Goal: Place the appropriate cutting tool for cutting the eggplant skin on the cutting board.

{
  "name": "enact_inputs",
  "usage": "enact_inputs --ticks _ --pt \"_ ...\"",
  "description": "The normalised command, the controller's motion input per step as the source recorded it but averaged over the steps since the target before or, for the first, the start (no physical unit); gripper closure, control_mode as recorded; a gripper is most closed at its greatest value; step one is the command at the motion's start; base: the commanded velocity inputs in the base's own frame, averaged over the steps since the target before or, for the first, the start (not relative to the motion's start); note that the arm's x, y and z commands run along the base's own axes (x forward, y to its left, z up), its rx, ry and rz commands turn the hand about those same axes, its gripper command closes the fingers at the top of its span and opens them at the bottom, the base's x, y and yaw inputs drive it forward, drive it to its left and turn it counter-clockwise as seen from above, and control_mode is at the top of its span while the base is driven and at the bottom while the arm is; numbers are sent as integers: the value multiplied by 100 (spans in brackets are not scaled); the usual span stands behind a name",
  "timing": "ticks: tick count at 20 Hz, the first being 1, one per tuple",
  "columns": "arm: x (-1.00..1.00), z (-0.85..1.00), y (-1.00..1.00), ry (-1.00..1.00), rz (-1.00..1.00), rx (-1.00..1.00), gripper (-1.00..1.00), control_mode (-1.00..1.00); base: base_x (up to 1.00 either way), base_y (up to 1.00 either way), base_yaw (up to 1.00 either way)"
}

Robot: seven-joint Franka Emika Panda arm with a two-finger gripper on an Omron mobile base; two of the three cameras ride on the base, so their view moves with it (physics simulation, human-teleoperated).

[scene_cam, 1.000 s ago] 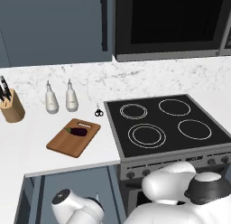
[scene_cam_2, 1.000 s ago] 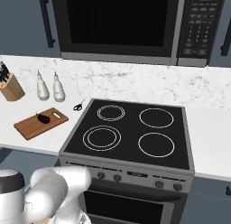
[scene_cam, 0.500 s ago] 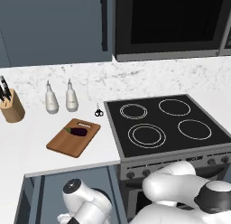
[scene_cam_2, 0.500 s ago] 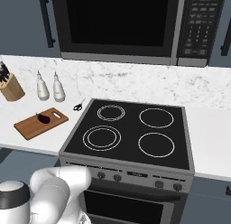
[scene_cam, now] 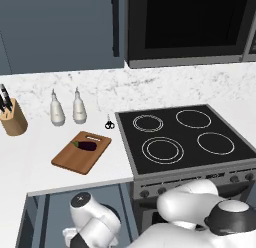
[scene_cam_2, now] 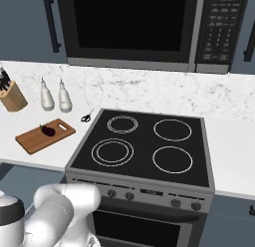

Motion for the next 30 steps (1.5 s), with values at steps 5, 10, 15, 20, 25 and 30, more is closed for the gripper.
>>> enact_inputs --ticks 5,10,15,20,25,30 --pt "10 -18 36 0 -2 0 -100 -100 0 0 0" --pt "14 -27 6 0 -1 0 -100 -100 0 0 0" --pt "6 -30 0 1 0 0 -100 -100 0 0 0" --pt "1 -25 5 2 -1 0 -100 -100 0 0 0" --pt "1 -18 9 2 -3 0 -100 -100 0 0 0" --pt "6 -12 15 0 -5 0 -100 -100 0 0 0"
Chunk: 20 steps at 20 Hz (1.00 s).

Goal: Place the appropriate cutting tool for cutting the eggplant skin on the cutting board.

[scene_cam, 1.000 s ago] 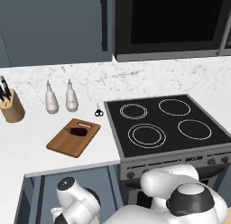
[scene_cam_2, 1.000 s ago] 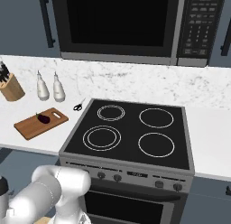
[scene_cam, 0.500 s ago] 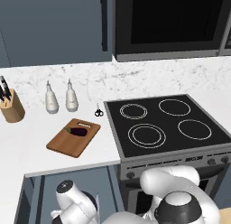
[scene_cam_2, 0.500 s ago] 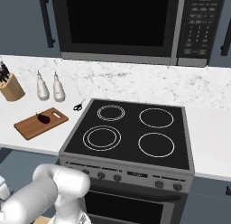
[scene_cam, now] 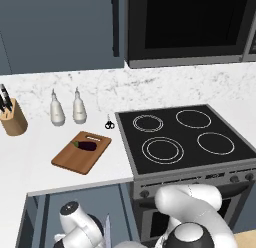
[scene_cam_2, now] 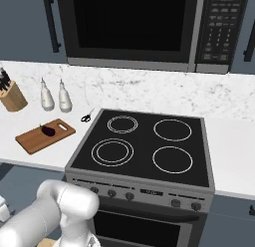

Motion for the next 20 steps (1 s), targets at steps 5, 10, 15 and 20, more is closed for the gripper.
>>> enact_inputs --ticks 5,10,15,20 --pt "6 -20 14 0 -4 0 -100 -100 0 0 0" --pt "0 -34 9 0 -2 0 -100 -100 0 0 0" --pt "-12 -68 0 0 0 0 100 -100 0 0 0" --pt "-25 -54 0 -4 0 0 100 -100 0 0 0"
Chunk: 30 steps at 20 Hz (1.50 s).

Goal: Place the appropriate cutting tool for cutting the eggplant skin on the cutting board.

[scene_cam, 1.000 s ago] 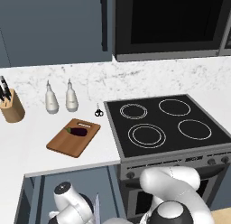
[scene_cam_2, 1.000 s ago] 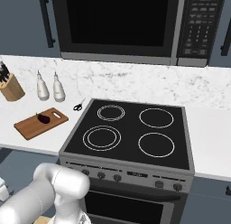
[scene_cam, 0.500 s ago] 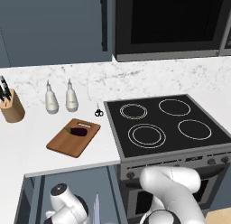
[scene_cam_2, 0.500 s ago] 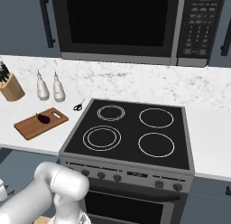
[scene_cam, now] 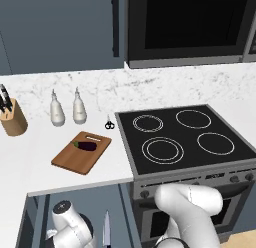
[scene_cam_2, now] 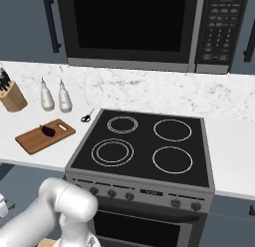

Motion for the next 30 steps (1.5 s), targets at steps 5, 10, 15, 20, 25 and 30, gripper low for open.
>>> enact_inputs --ticks 5,10,15,20,25,30 --pt "-28 5 1 -10 -5 1 100 -100 0 0 0" --pt "-19 80 -1 -10 -11 1 100 -100 0 0 0" --pt "-5 100 -22 -6 -16 8 100 -100 0 0 0" --pt "-27 100 -54 -1 -18 9 100 -100 0 0 0" --pt "-13 100 -72 -12 -18 12 100 -100 0 0 0" --pt "0 97 -72 -15 -14 10 100 -100 0 0 0"
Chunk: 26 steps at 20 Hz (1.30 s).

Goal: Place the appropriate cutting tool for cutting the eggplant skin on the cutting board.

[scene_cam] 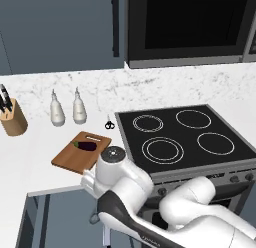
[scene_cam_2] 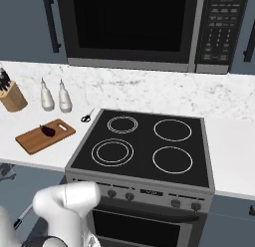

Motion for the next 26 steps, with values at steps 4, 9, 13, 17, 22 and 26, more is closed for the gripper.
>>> enact_inputs --ticks 4,9,13,17,22,26 --pt "19 87 -71 -9 -6 9 100 -100 0 0 0" --pt "54 76 -56 -2 -6 12 100 -100 0 0 0" --pt "83 63 -33 1 -2 5 100 -100 0 0 0" --pt "83 47 -16 0 -4 0 100 -100 0 0 0" --pt "94 21 0 4 -1 0 100 -100 0 0 0" --pt "82 0 3 4 0 0 100 -100 0 0 0"
